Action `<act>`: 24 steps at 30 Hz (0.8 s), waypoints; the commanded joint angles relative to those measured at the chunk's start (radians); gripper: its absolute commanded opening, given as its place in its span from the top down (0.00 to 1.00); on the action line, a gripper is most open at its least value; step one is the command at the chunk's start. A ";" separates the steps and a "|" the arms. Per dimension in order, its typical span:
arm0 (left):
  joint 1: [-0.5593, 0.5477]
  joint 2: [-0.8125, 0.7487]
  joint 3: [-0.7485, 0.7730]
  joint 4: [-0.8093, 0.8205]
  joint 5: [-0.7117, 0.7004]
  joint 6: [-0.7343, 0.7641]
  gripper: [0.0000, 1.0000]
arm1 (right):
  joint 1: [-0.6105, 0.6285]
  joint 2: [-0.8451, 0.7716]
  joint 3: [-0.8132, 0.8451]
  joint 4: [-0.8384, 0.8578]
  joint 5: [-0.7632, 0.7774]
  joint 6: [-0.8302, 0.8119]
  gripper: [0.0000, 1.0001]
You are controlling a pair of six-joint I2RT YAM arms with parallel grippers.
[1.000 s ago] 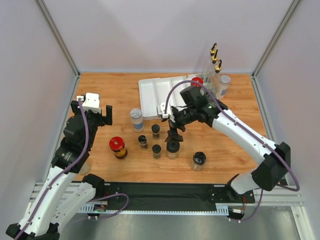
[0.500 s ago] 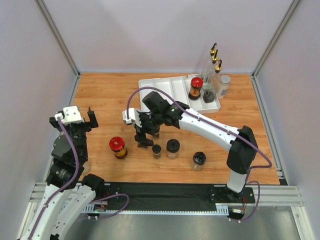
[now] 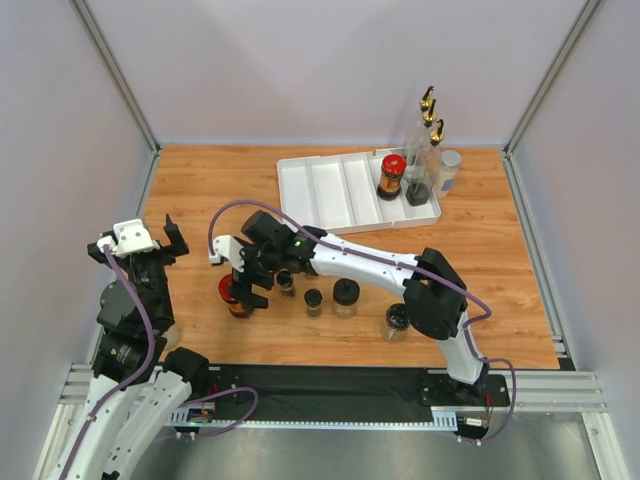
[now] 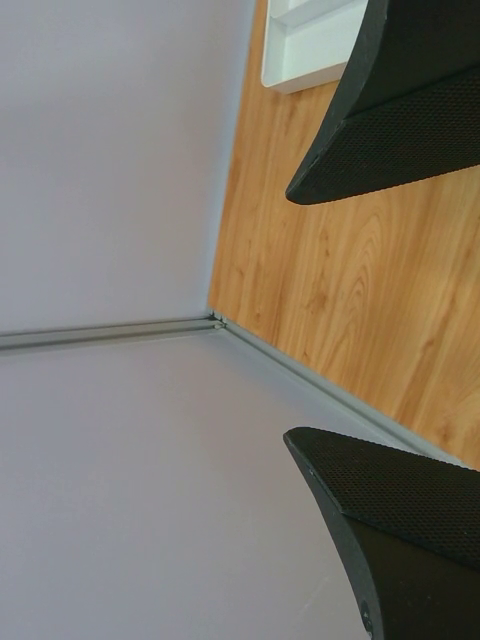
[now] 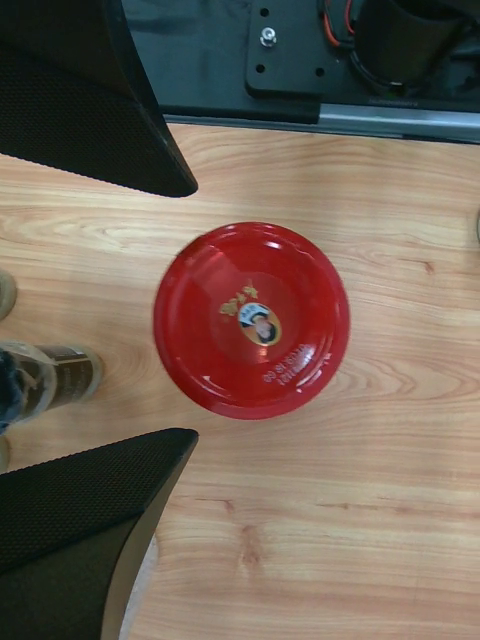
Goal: Organize the condiment bottles
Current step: Pick up the bottle from the center of the board.
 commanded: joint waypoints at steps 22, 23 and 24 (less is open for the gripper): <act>0.007 -0.048 -0.023 0.060 -0.020 0.035 0.00 | 0.064 0.159 0.168 0.087 0.140 0.188 0.24; 0.007 -0.048 -0.025 0.063 -0.018 0.035 0.00 | 0.064 0.161 0.181 0.079 0.137 0.182 0.30; 0.007 -0.050 -0.026 0.061 -0.018 0.033 0.00 | 0.062 0.161 0.189 0.058 0.135 0.177 0.44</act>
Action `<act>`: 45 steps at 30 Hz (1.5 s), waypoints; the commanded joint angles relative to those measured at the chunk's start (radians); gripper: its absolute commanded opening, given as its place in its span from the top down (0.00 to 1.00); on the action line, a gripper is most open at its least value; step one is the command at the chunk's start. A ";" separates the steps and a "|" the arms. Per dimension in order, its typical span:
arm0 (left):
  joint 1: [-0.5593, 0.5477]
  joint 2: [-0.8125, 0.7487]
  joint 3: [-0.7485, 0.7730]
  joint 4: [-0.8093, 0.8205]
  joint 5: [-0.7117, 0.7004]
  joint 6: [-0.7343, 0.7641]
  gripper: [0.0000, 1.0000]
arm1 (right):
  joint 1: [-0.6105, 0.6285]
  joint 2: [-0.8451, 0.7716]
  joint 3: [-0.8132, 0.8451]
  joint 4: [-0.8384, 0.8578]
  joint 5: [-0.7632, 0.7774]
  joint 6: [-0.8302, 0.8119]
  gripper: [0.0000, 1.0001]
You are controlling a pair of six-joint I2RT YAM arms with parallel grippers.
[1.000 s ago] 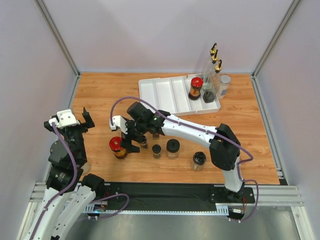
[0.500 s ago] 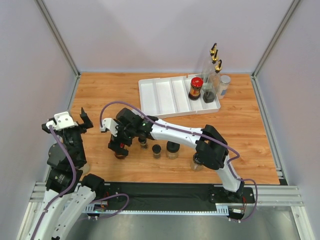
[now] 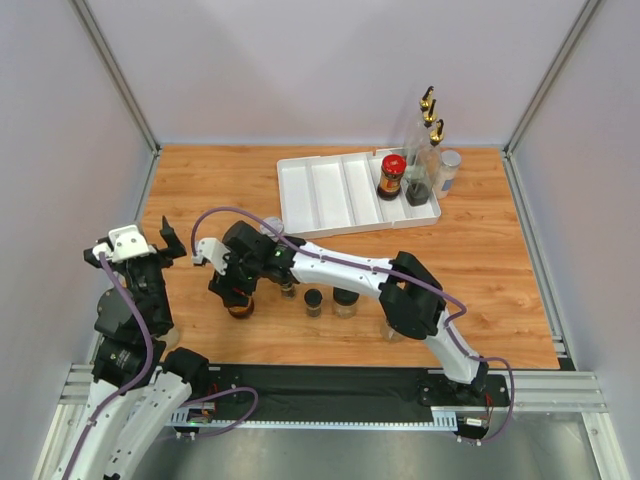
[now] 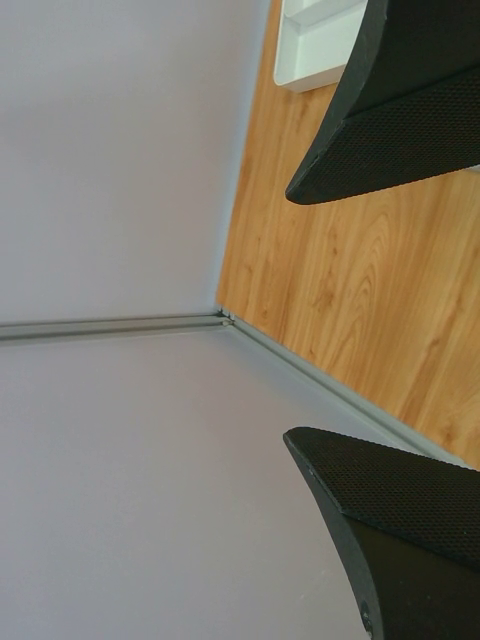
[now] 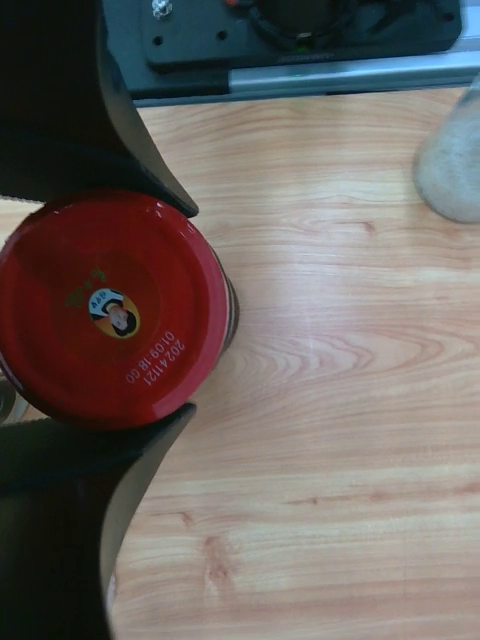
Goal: Organize the condiment bottles
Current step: Pick up the bottle from the center of the board, then place the bottle in the storage box.
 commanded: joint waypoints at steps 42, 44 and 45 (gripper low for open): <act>0.008 -0.007 -0.021 0.054 0.016 0.034 0.00 | -0.149 -0.490 0.275 -0.657 -0.373 -0.305 1.00; 0.007 -0.003 -0.021 0.051 0.019 0.034 0.00 | -0.170 -0.526 0.258 -0.658 -0.353 -0.309 1.00; 0.007 0.000 -0.021 0.051 0.021 0.032 0.00 | -0.178 -0.537 0.243 -0.658 -0.349 -0.309 1.00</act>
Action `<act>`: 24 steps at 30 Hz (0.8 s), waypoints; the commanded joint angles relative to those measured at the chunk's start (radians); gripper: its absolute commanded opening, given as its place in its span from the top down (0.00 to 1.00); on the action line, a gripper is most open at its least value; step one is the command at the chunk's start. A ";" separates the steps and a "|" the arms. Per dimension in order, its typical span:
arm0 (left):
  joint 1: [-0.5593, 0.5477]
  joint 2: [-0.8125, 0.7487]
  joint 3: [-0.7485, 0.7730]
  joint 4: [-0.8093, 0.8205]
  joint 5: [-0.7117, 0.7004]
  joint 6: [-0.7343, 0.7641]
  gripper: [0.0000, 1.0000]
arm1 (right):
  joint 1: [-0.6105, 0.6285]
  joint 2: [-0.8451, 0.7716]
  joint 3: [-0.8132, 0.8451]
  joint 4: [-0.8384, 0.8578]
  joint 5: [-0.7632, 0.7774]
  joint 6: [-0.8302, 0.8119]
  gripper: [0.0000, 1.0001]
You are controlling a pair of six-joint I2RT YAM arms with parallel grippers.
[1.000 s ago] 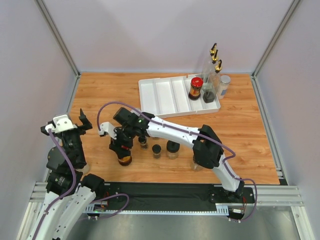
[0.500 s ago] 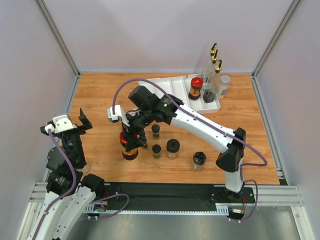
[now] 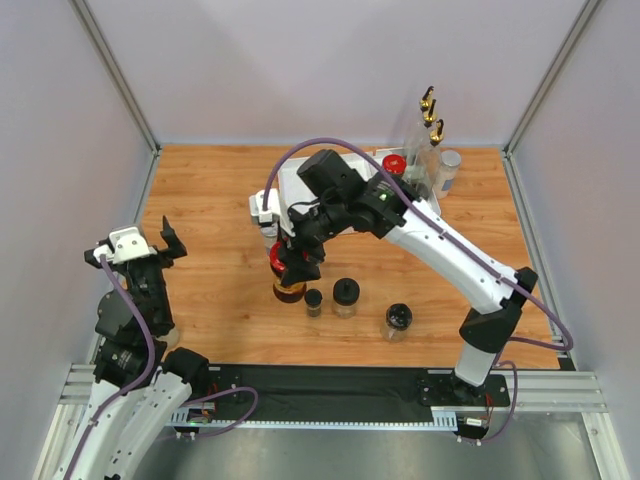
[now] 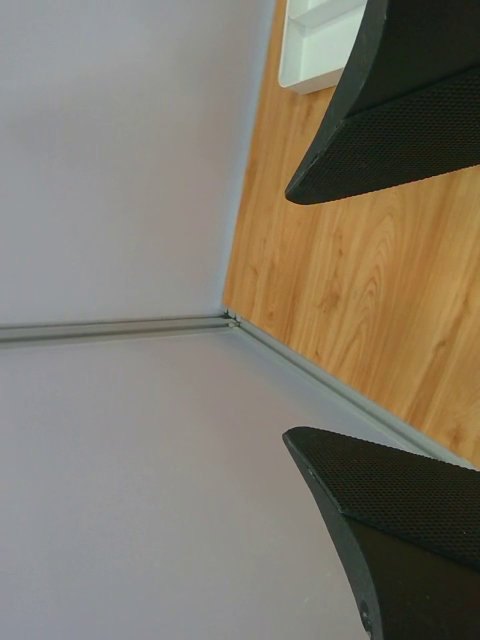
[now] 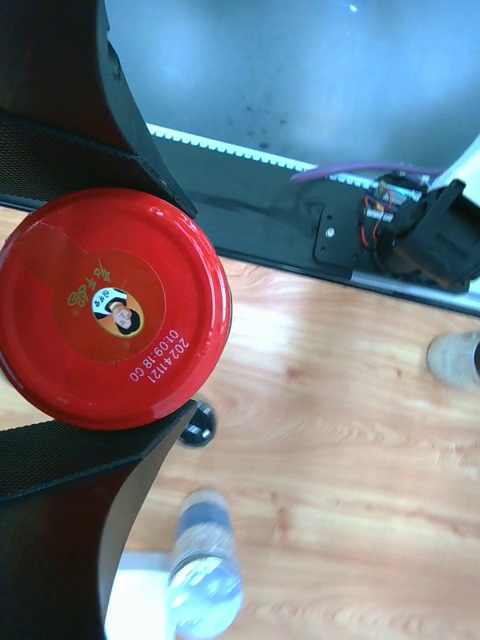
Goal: Organize the condiment bottles
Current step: Place the bottle in the storage box.
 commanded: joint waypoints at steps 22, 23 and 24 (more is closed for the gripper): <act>0.007 0.078 0.013 -0.014 0.057 -0.005 0.00 | -0.488 -0.413 -0.384 0.270 0.136 0.055 1.00; 0.007 0.078 0.013 -0.014 0.062 -0.008 0.00 | -0.527 -0.417 -0.395 0.278 0.137 0.064 1.00; 0.007 0.081 0.015 -0.014 0.062 -0.008 0.00 | -0.544 -0.420 -0.421 0.299 0.139 0.066 1.00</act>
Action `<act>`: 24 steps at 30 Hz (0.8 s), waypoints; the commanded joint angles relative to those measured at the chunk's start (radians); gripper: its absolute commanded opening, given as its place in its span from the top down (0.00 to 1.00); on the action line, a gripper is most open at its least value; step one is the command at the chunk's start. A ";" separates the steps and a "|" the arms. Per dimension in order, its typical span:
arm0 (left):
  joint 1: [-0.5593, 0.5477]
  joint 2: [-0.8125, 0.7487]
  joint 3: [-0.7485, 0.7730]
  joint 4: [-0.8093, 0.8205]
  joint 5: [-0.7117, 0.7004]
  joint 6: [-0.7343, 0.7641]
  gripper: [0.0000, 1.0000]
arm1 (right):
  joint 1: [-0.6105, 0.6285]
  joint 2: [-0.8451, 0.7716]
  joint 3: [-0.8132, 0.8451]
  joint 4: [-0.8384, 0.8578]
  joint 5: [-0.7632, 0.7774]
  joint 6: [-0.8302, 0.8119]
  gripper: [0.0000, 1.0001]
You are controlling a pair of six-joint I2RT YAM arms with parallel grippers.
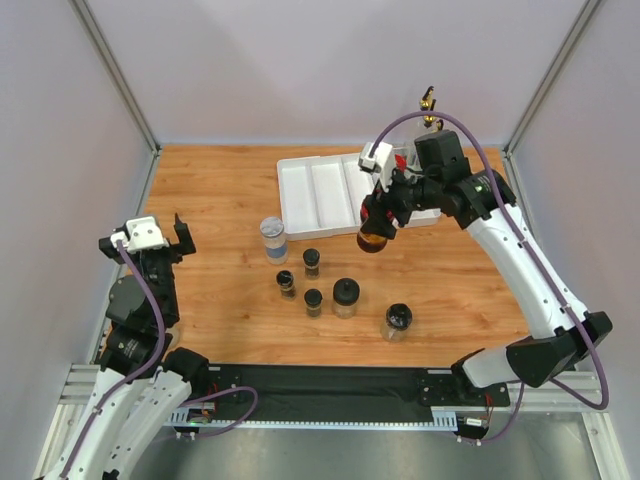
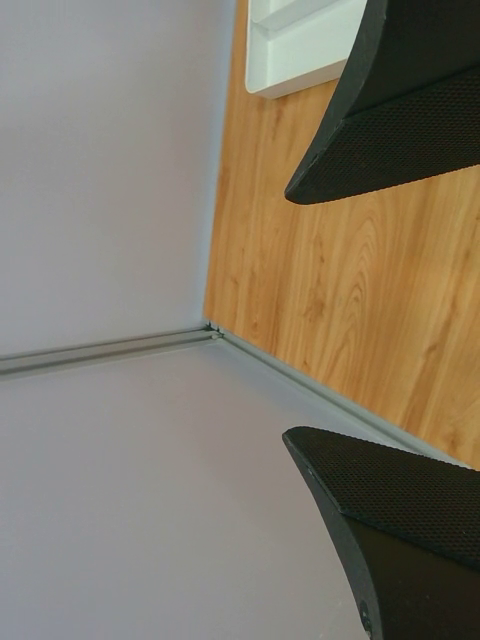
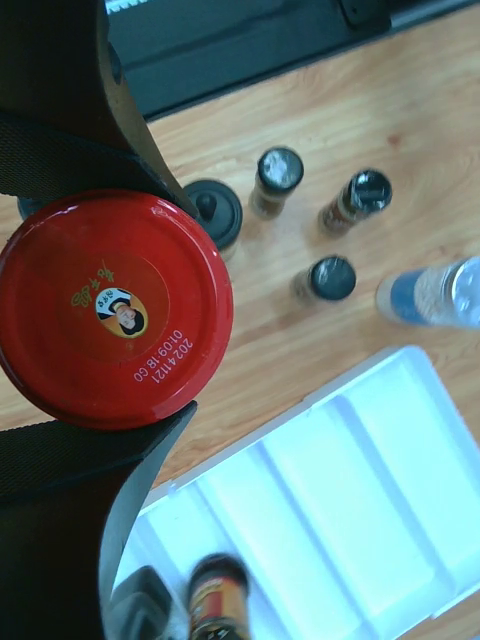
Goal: Organize the condiment bottles
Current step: Place the bottle in the storage box.
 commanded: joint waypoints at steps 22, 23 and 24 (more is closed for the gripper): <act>0.007 0.022 0.018 -0.018 0.053 -0.016 0.00 | -0.260 0.090 -0.212 0.629 0.231 0.084 1.00; 0.007 0.021 0.018 -0.018 0.053 -0.016 0.00 | -0.260 0.102 -0.223 0.649 0.239 0.085 1.00; 0.007 0.022 0.018 -0.020 0.053 -0.017 0.00 | -0.261 0.113 -0.235 0.685 0.244 0.087 1.00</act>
